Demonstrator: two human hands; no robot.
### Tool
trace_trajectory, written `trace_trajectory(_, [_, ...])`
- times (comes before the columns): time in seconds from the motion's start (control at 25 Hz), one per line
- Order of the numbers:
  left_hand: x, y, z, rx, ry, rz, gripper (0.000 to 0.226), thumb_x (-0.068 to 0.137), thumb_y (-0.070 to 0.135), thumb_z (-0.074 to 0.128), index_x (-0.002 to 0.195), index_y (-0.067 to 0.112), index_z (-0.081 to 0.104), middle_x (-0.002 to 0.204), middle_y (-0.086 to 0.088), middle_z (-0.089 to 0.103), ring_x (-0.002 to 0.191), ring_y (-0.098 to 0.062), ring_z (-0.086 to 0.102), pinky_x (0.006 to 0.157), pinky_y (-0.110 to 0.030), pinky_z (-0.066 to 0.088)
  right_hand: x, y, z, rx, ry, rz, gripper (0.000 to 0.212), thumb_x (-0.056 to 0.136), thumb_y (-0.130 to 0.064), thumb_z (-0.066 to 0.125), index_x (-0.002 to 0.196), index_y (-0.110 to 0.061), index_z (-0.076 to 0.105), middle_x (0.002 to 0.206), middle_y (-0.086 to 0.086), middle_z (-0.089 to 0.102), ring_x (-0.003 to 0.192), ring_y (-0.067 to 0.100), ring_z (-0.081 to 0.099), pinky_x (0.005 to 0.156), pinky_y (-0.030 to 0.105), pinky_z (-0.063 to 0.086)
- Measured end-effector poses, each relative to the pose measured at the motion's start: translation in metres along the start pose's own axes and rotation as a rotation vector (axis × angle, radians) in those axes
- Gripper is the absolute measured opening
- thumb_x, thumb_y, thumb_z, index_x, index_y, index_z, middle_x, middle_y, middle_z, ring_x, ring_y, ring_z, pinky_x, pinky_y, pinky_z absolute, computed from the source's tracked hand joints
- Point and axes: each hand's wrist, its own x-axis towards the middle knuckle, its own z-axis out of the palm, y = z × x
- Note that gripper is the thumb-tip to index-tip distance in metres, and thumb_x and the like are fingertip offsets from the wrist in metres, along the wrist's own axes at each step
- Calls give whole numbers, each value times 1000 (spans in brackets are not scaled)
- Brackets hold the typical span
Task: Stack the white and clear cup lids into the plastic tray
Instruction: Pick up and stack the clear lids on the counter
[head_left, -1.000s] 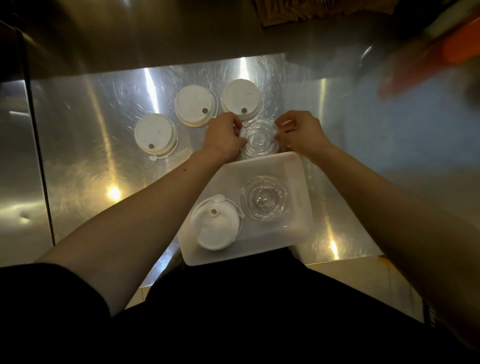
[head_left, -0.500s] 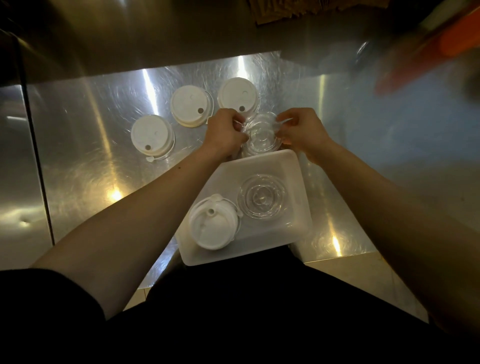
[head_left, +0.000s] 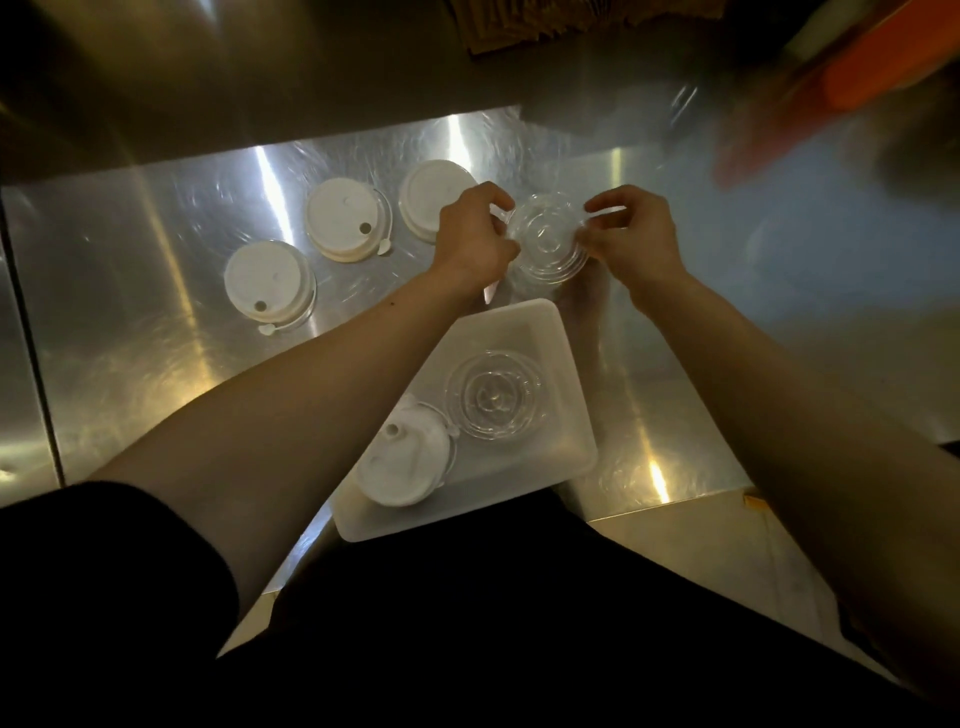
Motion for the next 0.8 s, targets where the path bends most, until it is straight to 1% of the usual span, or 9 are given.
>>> trace_trajectory(0.04, [2, 2, 6, 33, -11, 12, 44, 77, 7, 75, 117, 14, 61, 96, 0, 60, 92, -17, 62, 82, -28, 55, 1, 3, -3, -32, 26, -3, 29, 78, -7, 73, 107, -11, 68, 89, 7, 68, 71, 12, 66, 57, 18, 56])
trace_trajectory(0.12, [5, 3, 15, 103, -39, 33, 42, 78, 9, 74, 118, 12, 61, 100, -3, 64, 92, -17, 62, 77, -17, 47, 3, 11, -7, -73, 55, 11, 27, 77, -9, 73, 103, -14, 70, 88, 6, 68, 77, 16, 67, 70, 28, 60])
trace_trajectory(0.16, [6, 3, 18, 135, -53, 48, 42, 78, 11, 74, 118, 10, 62, 105, -6, 67, 95, -19, 64, 77, -17, 44, 4, 14, -8, -85, 65, 18, 26, 76, -10, 73, 101, -15, 70, 87, 5, 68, 78, 16, 68, 74, 32, 60])
trace_trajectory(0.24, [9, 2, 22, 195, -82, 66, 41, 78, 12, 73, 117, 7, 63, 112, -12, 68, 102, -23, 64, 80, -21, 44, 4, 19, -9, -113, 72, 13, 25, 76, -11, 71, 100, -17, 71, 85, 3, 68, 78, 15, 66, 78, 33, 59])
trace_trajectory(0.4, [11, 0, 25, 306, -96, 78, 29, 76, 8, 72, 103, 1, 69, 105, -15, 70, 97, -25, 65, 77, -28, 46, 1, 22, -4, -185, 52, -9, 29, 81, -9, 63, 108, -14, 71, 84, -2, 65, 80, 12, 63, 73, 20, 53])
trace_trajectory(0.48, [12, -2, 26, 306, -97, 77, 31, 75, 7, 74, 104, 1, 68, 105, -14, 69, 96, -25, 66, 77, -29, 47, 1, 23, -2, -182, 60, 6, 31, 79, -7, 60, 107, -14, 72, 81, -4, 64, 81, 14, 65, 77, 26, 56])
trace_trajectory(0.56, [11, -4, 26, 287, -91, 80, 35, 74, 7, 74, 108, 3, 66, 106, -14, 68, 97, -26, 65, 81, -31, 50, 0, 24, 0, -173, 64, 13, 30, 77, -6, 60, 103, -14, 72, 83, 0, 68, 83, 17, 68, 83, 34, 58])
trace_trajectory(0.68, [9, -6, 25, 275, -95, 89, 36, 77, 7, 73, 112, 2, 64, 108, -15, 68, 99, -26, 65, 87, -34, 52, -2, 25, 0, -197, 62, 3, 29, 78, -5, 61, 103, -13, 73, 95, 7, 73, 89, 16, 67, 89, 32, 56])
trace_trajectory(0.8, [7, -8, 22, 232, -94, 56, 35, 78, 9, 74, 112, 4, 65, 109, -14, 69, 100, -25, 66, 88, -31, 51, -4, 24, -2, -198, 52, 6, 29, 78, -5, 61, 103, -12, 72, 97, 6, 72, 95, 19, 68, 90, 31, 56])
